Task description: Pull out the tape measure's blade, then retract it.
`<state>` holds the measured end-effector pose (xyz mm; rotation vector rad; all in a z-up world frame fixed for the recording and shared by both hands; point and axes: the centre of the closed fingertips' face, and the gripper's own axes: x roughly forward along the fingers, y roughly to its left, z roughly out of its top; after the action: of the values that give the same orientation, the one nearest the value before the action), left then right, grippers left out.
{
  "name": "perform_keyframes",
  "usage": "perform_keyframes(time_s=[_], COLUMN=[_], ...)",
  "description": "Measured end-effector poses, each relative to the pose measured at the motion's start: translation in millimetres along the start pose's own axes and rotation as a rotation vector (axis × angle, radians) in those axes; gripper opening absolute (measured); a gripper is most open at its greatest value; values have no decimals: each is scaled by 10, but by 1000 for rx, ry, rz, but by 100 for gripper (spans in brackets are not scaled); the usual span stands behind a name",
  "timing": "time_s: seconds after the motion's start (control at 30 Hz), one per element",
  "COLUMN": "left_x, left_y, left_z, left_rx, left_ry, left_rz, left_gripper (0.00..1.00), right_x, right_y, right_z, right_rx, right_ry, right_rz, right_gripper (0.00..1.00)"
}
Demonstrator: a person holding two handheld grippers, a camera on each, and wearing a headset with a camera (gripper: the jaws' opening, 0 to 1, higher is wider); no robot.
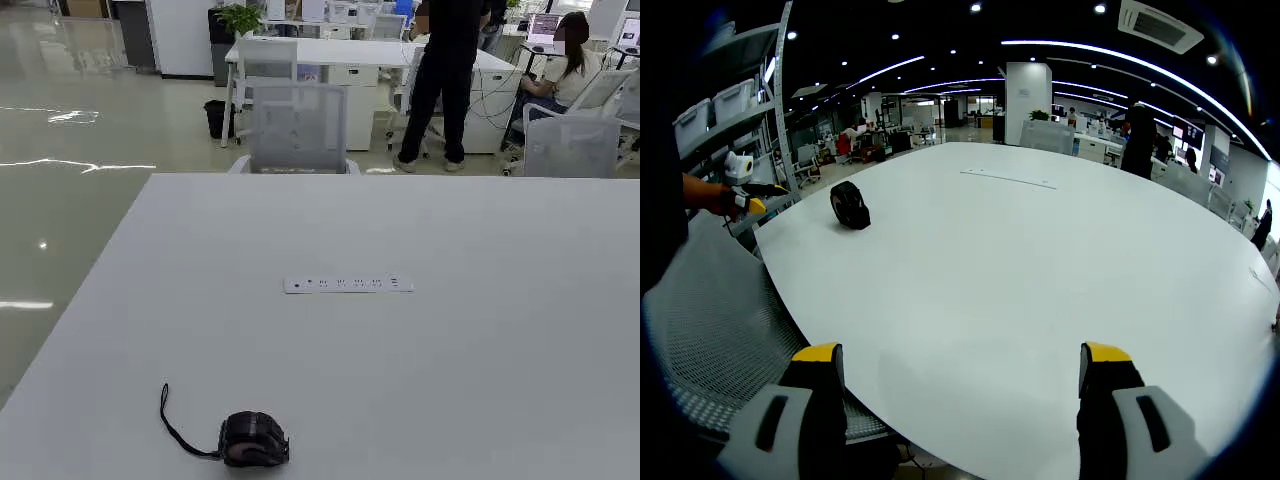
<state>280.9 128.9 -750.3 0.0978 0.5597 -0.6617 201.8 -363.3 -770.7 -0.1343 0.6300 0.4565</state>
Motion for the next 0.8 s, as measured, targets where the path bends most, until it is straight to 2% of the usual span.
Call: perform_keyframes(time_s=[0.27,0.37,0.8], left_x=[7,8,42], left_y=[56,65,58], left_z=[-7,12,28], left_rx=[2,1,-3], left_ry=[0,-4,-15], left_rz=[1,3,2], left_gripper=[99,99,99], right_x=[-4,-21,-29], right_y=[-33,-11,-25], right_z=[-6,22,-31], right_rx=[-3,-22,2], right_ry=[-6,-37,-30], right_rz=[-9,-2,-17], right_gripper=[100,100,100])
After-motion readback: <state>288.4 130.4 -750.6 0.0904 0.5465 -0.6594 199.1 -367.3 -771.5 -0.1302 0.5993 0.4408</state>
